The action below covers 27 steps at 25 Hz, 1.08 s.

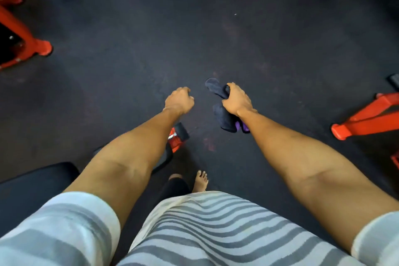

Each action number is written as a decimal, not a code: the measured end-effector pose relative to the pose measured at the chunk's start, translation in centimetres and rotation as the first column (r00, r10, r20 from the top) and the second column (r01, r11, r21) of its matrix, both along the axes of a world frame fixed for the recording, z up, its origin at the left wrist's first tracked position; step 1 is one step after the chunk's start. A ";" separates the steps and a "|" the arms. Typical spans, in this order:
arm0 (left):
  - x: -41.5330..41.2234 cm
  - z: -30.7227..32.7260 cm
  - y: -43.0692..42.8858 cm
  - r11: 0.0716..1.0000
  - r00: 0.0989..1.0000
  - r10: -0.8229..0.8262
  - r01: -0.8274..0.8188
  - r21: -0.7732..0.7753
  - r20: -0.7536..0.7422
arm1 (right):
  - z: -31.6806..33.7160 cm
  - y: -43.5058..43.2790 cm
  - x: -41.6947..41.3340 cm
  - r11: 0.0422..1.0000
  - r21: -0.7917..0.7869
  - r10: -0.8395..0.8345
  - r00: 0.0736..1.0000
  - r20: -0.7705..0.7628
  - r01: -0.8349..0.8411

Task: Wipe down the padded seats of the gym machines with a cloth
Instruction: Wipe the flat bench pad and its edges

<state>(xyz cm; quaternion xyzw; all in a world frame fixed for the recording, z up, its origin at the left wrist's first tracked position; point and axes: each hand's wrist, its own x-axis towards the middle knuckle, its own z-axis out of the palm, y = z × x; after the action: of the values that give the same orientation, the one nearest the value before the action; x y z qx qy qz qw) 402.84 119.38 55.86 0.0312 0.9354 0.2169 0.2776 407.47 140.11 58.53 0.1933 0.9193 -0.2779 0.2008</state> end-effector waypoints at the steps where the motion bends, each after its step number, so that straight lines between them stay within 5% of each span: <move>1: -1.1 1.0 2.6 0.998 0.998 -0.055 0.055 0.005 -0.012 | 0.9 2.3 -0.4 0.999 0.008 -0.031 0.999 -0.010 0.031; 6: -9.2 5.3 13.3 0.962 0.955 -0.271 0.272 -0.001 -0.120 | 4.3 12.0 -3.8 0.987 0.053 -0.147 0.988 -0.053 0.150; 27: -43.3 13.0 56.9 0.785 0.764 -0.610 0.619 -0.029 -0.209 | 9.8 52.5 -30.6 0.840 0.075 -0.518 0.835 -0.187 0.538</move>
<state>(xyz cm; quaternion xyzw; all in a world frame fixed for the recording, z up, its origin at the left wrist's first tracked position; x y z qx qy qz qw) 359.55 176.32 68.83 0.3635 0.8925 0.1289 0.2338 376.86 192.59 68.36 0.4290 0.8585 -0.2793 0.0300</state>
